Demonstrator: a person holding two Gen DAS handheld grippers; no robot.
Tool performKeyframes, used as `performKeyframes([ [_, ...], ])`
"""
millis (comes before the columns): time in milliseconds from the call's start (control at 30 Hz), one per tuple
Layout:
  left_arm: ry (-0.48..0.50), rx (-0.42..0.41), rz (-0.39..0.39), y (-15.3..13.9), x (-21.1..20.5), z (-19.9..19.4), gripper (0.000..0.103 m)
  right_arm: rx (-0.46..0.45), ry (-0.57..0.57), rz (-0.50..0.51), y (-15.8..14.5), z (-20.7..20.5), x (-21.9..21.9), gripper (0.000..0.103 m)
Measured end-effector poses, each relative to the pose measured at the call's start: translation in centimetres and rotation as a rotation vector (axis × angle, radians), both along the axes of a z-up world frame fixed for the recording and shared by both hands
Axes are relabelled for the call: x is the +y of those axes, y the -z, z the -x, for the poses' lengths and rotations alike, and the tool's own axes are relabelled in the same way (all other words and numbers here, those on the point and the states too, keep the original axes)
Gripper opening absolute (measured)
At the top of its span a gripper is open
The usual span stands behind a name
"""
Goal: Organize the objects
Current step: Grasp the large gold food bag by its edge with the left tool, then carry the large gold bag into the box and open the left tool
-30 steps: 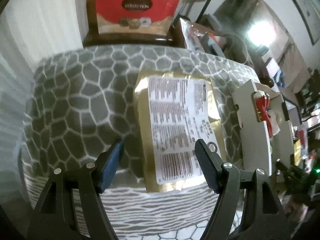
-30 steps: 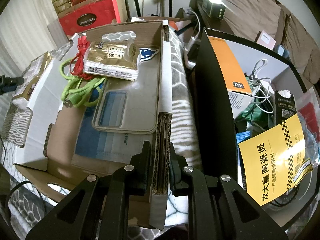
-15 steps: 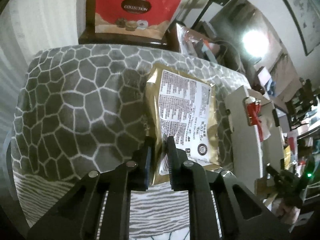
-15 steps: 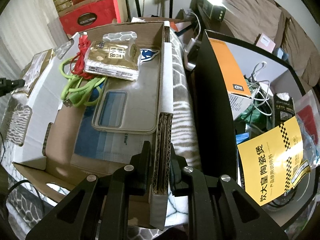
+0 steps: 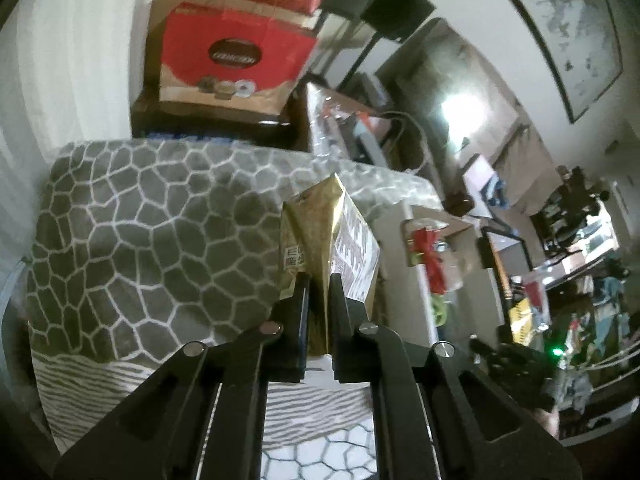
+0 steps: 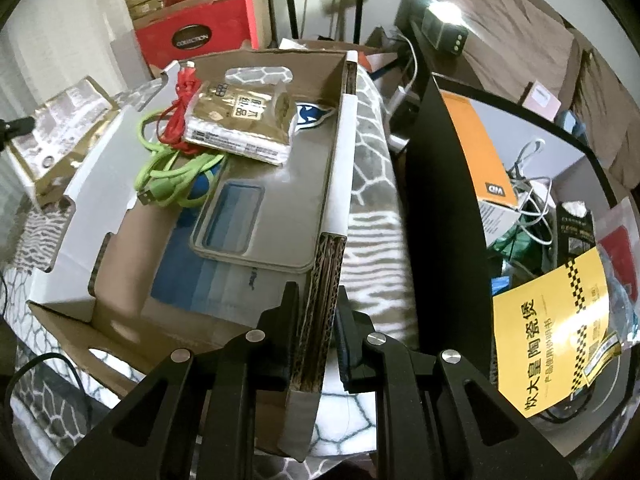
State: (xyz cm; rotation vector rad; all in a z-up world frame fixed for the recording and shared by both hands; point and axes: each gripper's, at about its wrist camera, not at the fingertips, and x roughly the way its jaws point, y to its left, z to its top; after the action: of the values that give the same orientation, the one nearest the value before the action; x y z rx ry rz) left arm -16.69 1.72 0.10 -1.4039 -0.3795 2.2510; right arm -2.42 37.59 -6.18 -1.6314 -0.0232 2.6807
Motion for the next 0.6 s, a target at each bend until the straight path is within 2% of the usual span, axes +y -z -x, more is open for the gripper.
performKeyframes([
  [267,0.127,0.085,-0.061,-5.3,3.2,-2.0,0.007,-0.006,0.003,0.004,-0.1,0.0,0.0,0.016],
  [333,0.195,0.09,-0.098,-6.5,4.6,-2.3,0.007,-0.005,0.003,0.006,-0.1,0.0,0.0,0.015],
  [433,0.299,0.073,-0.122,-7.3,7.2,-2.6,0.007,-0.002,0.006,0.017,-0.2,-0.1,0.1,0.015],
  [600,0.431,0.035,-0.083,-6.2,12.4,-2.9,0.007,0.002,0.012,0.031,-0.3,-0.2,0.1,0.016],
])
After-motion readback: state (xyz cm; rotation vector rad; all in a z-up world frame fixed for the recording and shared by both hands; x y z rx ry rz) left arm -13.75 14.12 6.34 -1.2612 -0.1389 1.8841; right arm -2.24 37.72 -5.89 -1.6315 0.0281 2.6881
